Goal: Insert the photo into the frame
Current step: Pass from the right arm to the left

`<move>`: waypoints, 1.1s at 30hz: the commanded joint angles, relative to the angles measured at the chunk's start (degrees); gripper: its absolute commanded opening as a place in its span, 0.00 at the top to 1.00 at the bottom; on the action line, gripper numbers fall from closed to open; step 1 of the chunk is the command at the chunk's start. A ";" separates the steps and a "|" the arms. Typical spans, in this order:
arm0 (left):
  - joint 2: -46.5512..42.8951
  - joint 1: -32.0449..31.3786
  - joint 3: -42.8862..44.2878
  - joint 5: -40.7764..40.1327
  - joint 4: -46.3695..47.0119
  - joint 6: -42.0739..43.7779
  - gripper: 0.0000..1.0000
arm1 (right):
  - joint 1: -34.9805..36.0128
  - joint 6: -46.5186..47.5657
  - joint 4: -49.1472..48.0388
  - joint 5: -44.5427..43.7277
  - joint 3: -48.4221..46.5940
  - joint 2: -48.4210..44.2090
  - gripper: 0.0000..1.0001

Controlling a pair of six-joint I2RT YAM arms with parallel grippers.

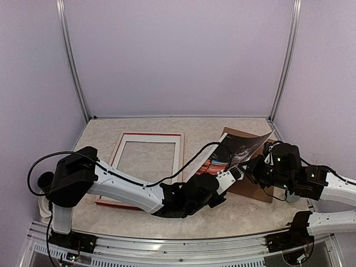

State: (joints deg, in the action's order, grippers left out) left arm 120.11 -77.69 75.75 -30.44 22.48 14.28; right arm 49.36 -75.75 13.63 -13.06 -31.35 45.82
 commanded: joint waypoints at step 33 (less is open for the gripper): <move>-7.74 7.93 12.38 -8.37 -10.14 -26.88 0.99 | -0.28 8.15 6.96 -12.36 -7.16 -10.53 0.01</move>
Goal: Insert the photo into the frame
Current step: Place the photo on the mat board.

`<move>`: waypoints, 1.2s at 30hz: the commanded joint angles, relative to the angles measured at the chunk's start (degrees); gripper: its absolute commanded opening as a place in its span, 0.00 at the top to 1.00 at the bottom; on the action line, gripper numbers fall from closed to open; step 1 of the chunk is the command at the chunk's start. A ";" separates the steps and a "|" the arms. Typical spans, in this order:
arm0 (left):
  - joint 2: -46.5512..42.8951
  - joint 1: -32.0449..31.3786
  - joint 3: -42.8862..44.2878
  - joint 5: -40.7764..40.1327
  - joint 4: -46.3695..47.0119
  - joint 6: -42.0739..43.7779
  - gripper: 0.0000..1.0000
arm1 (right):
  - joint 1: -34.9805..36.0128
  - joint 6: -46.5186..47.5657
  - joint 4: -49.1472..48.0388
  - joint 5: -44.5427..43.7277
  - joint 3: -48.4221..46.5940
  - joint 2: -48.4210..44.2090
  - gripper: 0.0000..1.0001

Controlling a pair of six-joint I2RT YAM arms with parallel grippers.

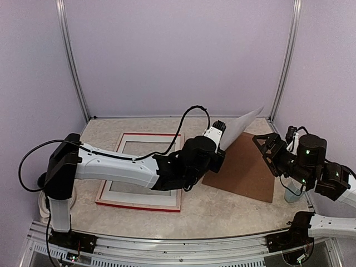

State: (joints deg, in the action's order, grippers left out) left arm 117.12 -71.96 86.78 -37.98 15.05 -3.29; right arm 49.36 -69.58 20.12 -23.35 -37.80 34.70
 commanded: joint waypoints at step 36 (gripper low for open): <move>-33.19 7.36 -35.55 -18.82 -35.94 -74.25 1.00 | -0.32 3.92 -11.11 8.04 4.14 15.81 0.01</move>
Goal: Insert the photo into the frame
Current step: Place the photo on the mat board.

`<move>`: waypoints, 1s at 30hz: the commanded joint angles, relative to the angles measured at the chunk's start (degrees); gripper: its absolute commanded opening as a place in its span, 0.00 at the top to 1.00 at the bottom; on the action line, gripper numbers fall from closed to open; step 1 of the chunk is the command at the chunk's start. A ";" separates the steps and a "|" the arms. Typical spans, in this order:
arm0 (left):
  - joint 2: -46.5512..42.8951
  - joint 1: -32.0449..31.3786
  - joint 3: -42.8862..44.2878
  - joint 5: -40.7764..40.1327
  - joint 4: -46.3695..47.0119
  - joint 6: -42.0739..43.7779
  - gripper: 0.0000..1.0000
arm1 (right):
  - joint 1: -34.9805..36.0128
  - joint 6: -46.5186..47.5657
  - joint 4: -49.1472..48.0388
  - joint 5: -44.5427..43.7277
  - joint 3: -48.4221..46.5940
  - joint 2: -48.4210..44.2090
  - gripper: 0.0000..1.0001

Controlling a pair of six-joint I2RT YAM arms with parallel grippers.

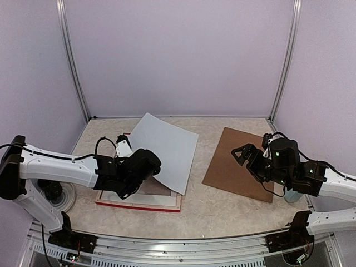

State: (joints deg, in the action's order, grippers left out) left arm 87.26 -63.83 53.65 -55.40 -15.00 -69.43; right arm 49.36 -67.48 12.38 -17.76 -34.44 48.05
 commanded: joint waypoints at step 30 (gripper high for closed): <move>1.92 -5.89 -2.62 0.64 -33.13 -39.94 0.99 | -0.28 4.73 -11.10 9.33 -0.07 15.02 0.01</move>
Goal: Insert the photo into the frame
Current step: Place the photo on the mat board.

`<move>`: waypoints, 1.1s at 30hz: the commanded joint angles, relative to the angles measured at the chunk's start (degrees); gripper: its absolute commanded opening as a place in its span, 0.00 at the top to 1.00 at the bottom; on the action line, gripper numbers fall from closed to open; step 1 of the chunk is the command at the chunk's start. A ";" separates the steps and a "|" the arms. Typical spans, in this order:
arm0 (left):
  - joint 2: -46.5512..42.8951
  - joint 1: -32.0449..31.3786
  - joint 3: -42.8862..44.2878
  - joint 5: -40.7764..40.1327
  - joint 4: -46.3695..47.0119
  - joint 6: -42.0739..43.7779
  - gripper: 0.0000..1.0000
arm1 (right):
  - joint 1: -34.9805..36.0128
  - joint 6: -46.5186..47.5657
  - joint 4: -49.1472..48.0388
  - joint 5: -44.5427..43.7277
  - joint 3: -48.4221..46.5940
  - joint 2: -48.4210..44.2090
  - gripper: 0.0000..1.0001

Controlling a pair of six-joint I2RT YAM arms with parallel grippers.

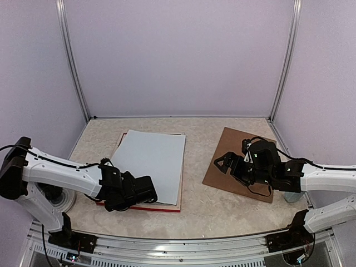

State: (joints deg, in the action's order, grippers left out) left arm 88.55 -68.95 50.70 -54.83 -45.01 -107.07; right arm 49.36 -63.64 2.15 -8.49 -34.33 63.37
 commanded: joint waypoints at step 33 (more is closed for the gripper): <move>7.39 -1.10 2.32 -0.67 -7.04 -7.54 0.94 | -0.32 0.27 -1.63 -0.20 1.30 -0.67 0.01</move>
State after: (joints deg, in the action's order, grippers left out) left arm 94.83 -70.61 51.27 -54.68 -51.51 -116.40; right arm 49.36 -63.66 1.39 -8.54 -33.85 63.31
